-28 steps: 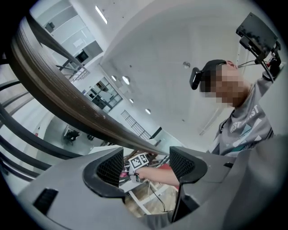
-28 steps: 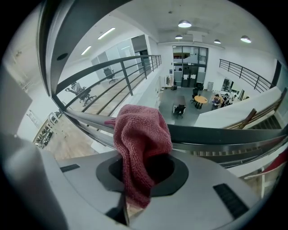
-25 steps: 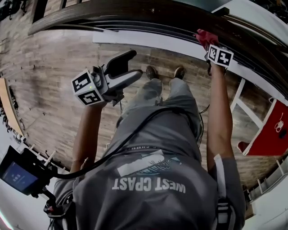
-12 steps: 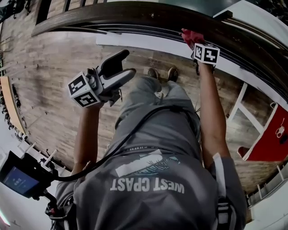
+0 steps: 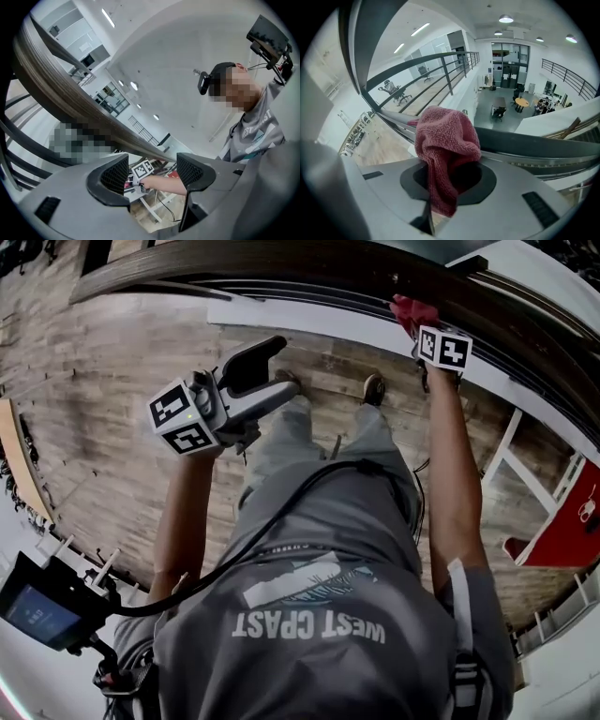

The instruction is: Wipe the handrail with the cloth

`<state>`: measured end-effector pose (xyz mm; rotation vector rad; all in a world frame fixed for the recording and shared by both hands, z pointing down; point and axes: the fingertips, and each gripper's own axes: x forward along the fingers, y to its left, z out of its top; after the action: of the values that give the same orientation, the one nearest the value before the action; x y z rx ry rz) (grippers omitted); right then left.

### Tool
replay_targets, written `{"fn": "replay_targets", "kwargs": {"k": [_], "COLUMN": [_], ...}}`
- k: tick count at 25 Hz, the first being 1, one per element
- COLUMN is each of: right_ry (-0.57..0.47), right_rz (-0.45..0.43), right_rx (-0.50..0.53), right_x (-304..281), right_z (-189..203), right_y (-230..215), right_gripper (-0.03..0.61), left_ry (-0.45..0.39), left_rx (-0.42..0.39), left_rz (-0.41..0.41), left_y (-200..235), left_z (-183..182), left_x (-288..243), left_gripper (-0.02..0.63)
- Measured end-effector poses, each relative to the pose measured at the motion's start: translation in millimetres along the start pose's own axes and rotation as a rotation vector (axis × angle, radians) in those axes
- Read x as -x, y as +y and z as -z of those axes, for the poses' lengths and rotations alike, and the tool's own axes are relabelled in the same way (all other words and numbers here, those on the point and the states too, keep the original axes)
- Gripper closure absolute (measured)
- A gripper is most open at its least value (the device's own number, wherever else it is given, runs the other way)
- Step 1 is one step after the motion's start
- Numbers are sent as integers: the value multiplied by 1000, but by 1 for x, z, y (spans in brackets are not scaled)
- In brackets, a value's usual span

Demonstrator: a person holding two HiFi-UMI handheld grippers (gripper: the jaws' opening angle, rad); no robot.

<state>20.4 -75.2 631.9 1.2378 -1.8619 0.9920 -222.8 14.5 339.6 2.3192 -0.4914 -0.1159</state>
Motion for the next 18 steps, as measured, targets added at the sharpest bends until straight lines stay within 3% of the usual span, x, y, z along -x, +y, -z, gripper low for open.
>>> {"fn": "replay_targets", "kwargs": {"k": [9, 18], "right_ry": [-13, -1], "right_rz": [66, -27], "right_rx": [-118, -90], "right_x": [10, -11], "right_z": [15, 8], "right_y": [-57, -3], "right_gripper": [506, 506], "left_ry": [63, 88], "left_rx": [-20, -29], "left_rz": [43, 37], "left_y": [-4, 2], "left_z": [7, 6], "left_x": [-22, -16], "left_gripper": [287, 287]}}
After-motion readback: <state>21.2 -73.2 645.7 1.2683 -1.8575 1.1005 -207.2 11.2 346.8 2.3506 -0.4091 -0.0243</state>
